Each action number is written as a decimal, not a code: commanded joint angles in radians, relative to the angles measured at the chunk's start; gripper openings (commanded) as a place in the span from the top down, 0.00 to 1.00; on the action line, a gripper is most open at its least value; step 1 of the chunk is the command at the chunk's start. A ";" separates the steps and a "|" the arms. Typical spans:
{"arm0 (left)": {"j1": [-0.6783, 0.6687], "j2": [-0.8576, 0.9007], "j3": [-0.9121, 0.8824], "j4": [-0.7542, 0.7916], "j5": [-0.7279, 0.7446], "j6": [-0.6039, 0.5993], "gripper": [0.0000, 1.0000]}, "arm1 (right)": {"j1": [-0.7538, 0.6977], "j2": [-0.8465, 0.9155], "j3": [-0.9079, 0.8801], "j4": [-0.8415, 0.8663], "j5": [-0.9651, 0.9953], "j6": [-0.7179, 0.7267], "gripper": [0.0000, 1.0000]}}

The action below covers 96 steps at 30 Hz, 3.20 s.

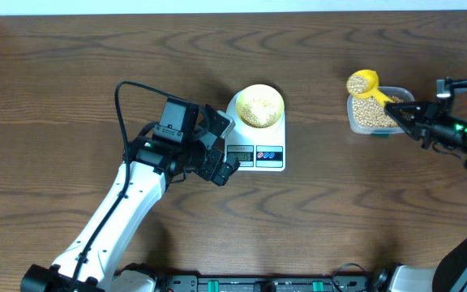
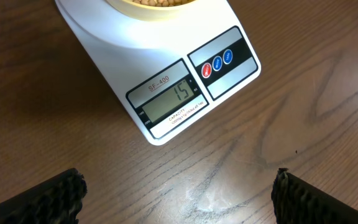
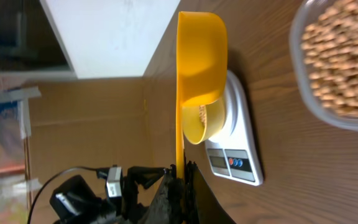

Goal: Scoop item into bowl and weigh 50g on scale
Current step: 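Lift the filled scoop with the right gripper toward the yellow bowl, then tilt the scoop with the right gripper to pour soybeans into the bowl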

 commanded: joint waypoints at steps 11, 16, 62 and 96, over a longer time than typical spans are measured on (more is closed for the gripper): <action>0.003 0.008 0.002 -0.001 -0.009 0.009 0.02 | 0.254 0.006 0.012 0.235 0.008 0.249 0.99; 0.003 0.008 0.002 -0.001 -0.009 0.009 0.02 | 0.346 0.006 0.012 0.380 0.069 0.384 0.99; 0.003 0.008 0.002 -0.001 -0.009 0.009 0.02 | 0.540 0.006 0.012 0.420 0.300 0.096 0.99; 0.003 0.008 0.002 -0.001 -0.009 0.009 0.02 | 0.656 0.006 0.012 0.351 0.538 -0.175 0.99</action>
